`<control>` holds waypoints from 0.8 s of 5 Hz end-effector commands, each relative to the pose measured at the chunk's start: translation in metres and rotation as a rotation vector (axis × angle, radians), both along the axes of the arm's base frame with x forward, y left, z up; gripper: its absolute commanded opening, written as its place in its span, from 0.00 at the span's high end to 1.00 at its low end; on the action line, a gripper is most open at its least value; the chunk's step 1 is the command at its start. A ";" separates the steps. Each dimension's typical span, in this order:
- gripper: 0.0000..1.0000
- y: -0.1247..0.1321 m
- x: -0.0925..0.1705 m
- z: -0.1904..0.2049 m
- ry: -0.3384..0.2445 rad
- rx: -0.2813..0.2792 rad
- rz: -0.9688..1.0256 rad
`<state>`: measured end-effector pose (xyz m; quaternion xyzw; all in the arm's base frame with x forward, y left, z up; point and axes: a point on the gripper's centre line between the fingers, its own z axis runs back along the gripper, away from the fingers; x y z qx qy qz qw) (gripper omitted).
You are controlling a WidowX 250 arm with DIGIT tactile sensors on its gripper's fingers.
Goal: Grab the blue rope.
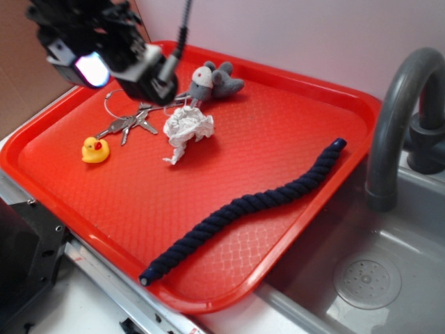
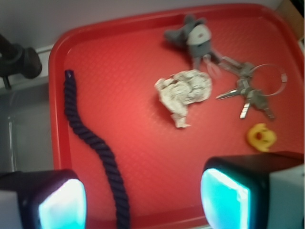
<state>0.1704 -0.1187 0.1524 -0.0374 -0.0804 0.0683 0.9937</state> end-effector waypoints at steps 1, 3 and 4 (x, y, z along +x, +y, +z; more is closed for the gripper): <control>0.00 -0.026 0.003 -0.051 0.070 -0.016 -0.093; 0.00 -0.027 -0.002 -0.106 0.178 0.019 -0.132; 0.00 -0.027 -0.004 -0.120 0.193 0.067 -0.145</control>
